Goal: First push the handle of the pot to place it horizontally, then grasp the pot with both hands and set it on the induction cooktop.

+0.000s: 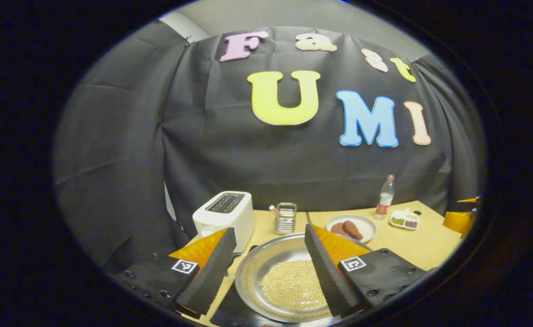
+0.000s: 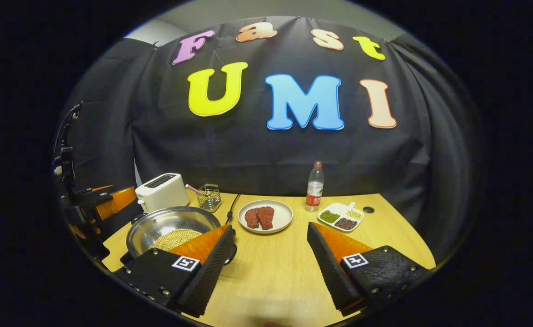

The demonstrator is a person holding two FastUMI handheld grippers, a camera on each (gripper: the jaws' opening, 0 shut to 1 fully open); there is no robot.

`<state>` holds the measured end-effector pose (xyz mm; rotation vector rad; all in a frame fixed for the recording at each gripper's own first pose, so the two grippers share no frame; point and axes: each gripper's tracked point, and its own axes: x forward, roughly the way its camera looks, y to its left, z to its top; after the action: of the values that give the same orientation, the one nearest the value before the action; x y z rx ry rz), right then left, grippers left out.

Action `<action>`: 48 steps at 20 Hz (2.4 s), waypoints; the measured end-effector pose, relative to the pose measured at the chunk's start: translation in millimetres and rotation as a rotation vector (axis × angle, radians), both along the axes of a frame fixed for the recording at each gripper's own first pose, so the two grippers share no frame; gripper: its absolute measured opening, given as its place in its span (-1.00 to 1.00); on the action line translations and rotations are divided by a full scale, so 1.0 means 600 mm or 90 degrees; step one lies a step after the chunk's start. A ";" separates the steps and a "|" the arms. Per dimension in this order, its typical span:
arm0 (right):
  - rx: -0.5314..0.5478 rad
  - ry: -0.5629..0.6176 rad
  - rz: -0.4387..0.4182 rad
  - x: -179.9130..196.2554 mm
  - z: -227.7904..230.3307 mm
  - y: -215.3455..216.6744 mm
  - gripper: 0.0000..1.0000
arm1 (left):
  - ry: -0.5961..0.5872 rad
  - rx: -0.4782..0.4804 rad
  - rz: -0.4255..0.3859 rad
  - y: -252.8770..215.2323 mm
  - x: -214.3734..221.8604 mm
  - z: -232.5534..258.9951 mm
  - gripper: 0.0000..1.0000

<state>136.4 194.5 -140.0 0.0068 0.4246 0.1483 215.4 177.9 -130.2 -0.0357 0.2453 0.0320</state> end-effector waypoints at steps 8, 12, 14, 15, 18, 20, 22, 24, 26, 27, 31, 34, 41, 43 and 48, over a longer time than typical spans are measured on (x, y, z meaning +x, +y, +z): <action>0.006 -0.095 -0.014 -0.099 0.112 -0.145 0.97 | -0.084 -0.011 -0.028 -0.184 -0.123 0.124 1.00; 0.000 -0.136 -0.017 -0.149 0.153 -0.204 0.97 | -0.117 -0.015 -0.048 -0.259 -0.183 0.177 0.96; 0.001 -0.157 -0.016 -0.175 0.174 -0.226 0.97 | -0.136 -0.015 -0.056 -0.286 -0.216 0.203 0.96; 0.002 -0.164 -0.017 -0.186 0.183 -0.234 0.97 | -0.146 -0.016 -0.063 -0.300 -0.231 0.216 0.96; 0.008 -0.176 -0.029 -0.212 0.202 -0.251 0.97 | -0.161 -0.018 -0.078 -0.324 -0.269 0.238 0.97; 0.012 -0.187 -0.038 -0.218 0.215 -0.258 0.97 | -0.168 -0.027 -0.083 -0.329 -0.288 0.252 1.00; 0.014 -0.199 -0.049 -0.226 0.233 -0.260 0.97 | -0.181 -0.030 -0.084 -0.324 -0.304 0.266 1.00; 0.018 -0.199 -0.055 -0.236 0.242 -0.255 0.97 | -0.187 -0.019 -0.078 -0.310 -0.319 0.273 1.00; 0.020 -0.207 -0.059 -0.241 0.253 -0.252 0.97 | -0.195 -0.002 -0.067 -0.291 -0.332 0.282 0.97; 0.018 -0.210 -0.065 -0.244 0.256 -0.251 0.97 | -0.198 0.002 -0.064 -0.285 -0.337 0.284 0.96; 0.030 -0.209 -0.072 -0.255 0.256 -0.233 0.97 | -0.202 0.006 -0.064 -0.271 -0.353 0.287 0.90; 0.030 -0.220 -0.072 -0.256 0.267 -0.227 0.97 | -0.202 0.003 -0.062 -0.261 -0.361 0.287 0.89; 0.013 -0.245 -0.069 -0.252 0.290 -0.225 0.97 | -0.223 0.001 -0.043 -0.227 -0.374 0.309 0.89; 0.020 -0.246 -0.069 -0.250 0.293 -0.220 0.97 | -0.228 0.009 -0.040 -0.219 -0.374 0.312 0.89; 0.027 -0.247 -0.061 -0.247 0.296 -0.205 0.97 | -0.232 0.006 -0.042 -0.216 -0.373 0.315 0.89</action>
<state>-11.7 71.4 37.5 0.0391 0.0337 0.0607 -8.1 48.3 58.6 -0.0233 -0.1177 -0.0388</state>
